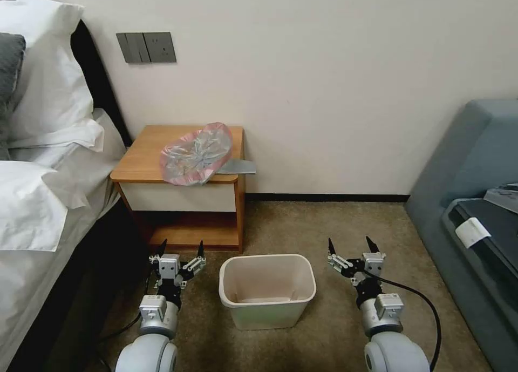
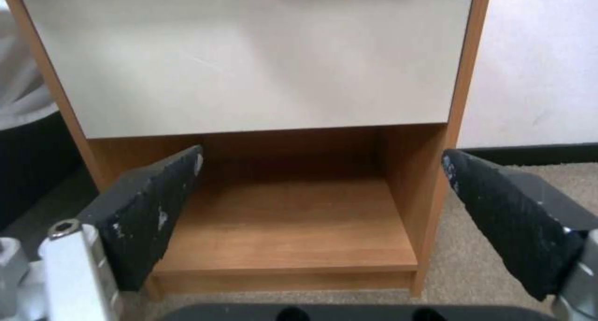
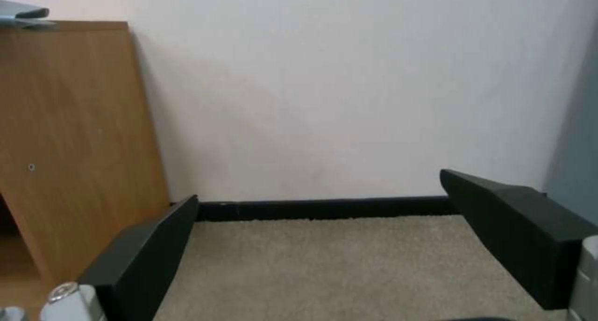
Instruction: Pick up the garbage bag from the table and place it over the trash can.
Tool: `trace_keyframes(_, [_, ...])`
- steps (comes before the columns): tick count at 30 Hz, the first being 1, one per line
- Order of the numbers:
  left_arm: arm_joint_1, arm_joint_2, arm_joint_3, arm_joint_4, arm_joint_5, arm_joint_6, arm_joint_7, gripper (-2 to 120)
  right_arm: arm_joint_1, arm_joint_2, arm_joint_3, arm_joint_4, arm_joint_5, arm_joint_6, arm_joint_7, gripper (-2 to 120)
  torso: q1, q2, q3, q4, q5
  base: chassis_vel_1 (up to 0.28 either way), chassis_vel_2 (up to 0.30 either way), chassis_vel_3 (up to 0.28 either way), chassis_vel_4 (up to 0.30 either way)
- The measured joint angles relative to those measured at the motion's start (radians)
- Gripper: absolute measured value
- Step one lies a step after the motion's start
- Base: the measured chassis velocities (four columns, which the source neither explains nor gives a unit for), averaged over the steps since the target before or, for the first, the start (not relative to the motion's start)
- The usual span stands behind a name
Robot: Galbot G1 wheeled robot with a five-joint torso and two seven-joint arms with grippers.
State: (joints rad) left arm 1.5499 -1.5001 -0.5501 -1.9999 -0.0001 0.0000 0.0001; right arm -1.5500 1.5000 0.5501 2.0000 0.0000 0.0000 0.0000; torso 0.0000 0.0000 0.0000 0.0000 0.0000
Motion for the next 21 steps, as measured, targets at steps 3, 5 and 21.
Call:
trace_keyframes(3, [0.0,0.0,0.0,0.0,0.0,0.0,0.0,100,0.0,0.0,0.0,0.0,0.0,0.0,0.0,100,0.0,0.0,0.0,0.0,0.0,0.0,0.0,0.0,0.0])
trace_keyframes(5, [0.0,0.0,0.0,0.0,0.0,0.0,0.0,100,0.0,0.0,0.0,0.0,0.0,0.0,0.0,100,0.0,0.0,0.0,0.0,0.0,0.0,0.0,0.0,0.0])
trace_keyframes(21, [0.0,0.0,0.0,0.0,0.0,0.0,0.0,100,0.0,0.0,0.0,0.0,0.0,0.0,0.0,100,0.0,0.0,0.0,0.0,0.0,0.0,0.0,0.0,0.0])
